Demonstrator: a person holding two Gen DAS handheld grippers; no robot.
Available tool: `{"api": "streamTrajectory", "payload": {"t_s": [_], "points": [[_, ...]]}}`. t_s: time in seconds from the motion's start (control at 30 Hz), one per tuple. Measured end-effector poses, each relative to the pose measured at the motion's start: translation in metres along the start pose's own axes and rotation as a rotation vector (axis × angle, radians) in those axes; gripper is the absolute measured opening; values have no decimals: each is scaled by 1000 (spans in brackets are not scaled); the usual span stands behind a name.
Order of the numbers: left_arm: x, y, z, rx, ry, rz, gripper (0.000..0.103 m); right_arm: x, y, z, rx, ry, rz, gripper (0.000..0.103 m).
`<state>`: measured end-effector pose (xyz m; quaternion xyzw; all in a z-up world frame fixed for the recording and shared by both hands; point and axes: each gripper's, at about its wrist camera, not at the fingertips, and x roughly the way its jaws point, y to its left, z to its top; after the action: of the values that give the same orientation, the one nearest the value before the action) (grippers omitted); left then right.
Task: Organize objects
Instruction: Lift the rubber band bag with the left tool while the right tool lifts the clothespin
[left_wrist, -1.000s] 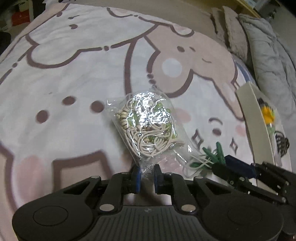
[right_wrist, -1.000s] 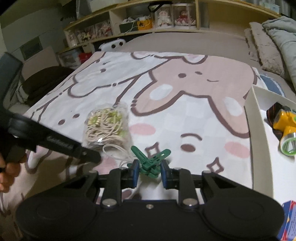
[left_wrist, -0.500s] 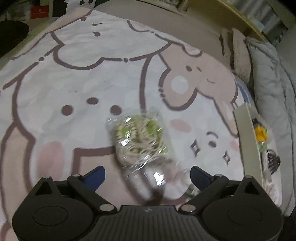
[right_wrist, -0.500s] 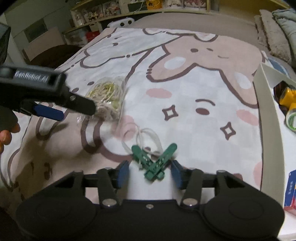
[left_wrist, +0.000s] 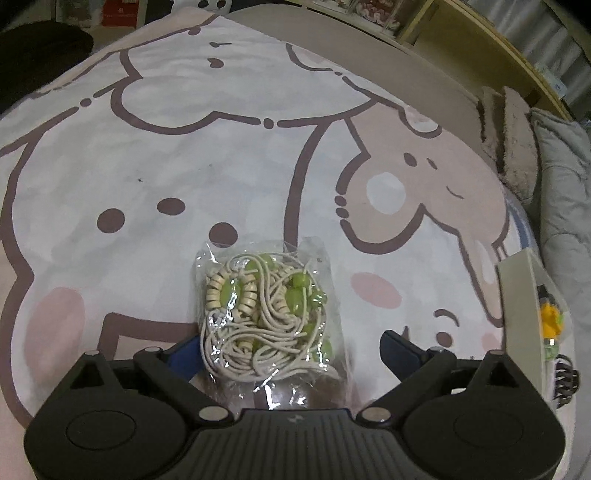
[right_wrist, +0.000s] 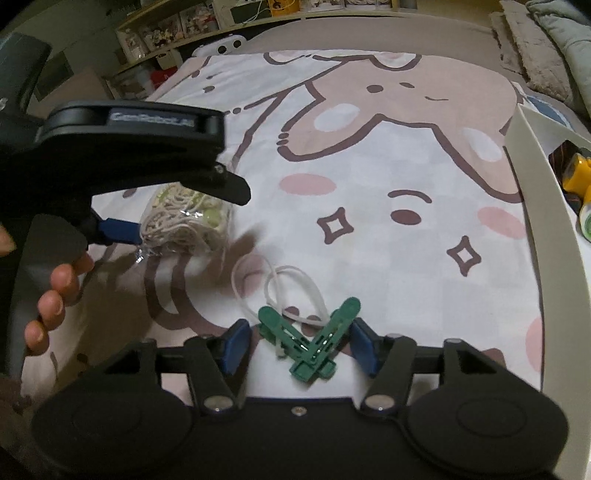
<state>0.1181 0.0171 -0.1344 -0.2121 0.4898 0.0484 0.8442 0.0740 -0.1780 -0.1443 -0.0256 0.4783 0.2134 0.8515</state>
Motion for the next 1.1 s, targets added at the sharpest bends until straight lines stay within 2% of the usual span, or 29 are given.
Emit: {"api": "streamTrajectory", "payload": {"t_s": [0.07,0.17,0.23,0.3,0.33,0.37,0.4,0.53,0.63,0.9,1.1], "points": [[2,-1,-2,21,-18,29,95,0,-1,0,-9,2,-2,52],[4,-3,-4,78,-23,68,84,-1,-3,1,-8,7,5,51],[4,-3,-4,103,-19,75,79,-2,-2,1,-22,7,2,50],[2,-3,-4,120,-21,75,69,-2,0,0,-44,7,-5,50],[1,-4,-4,122,-24,73,67,-2,2,0,-55,7,-7,48],[0,-4,-3,127,-25,70,65,-2,3,0,-67,7,-8,39],[-2,-4,-2,133,-27,65,63,-3,3,0,-76,6,-11,38],[-9,-4,1,116,-36,36,61,-8,4,0,-87,-5,-15,37],[-21,-5,7,117,-77,18,61,-14,2,3,-83,-32,-22,37],[-63,-12,21,140,-197,-38,61,-52,-12,22,-31,-174,-57,37],[-85,-21,19,181,-245,-81,61,-81,-25,33,4,-274,-88,37]]}}
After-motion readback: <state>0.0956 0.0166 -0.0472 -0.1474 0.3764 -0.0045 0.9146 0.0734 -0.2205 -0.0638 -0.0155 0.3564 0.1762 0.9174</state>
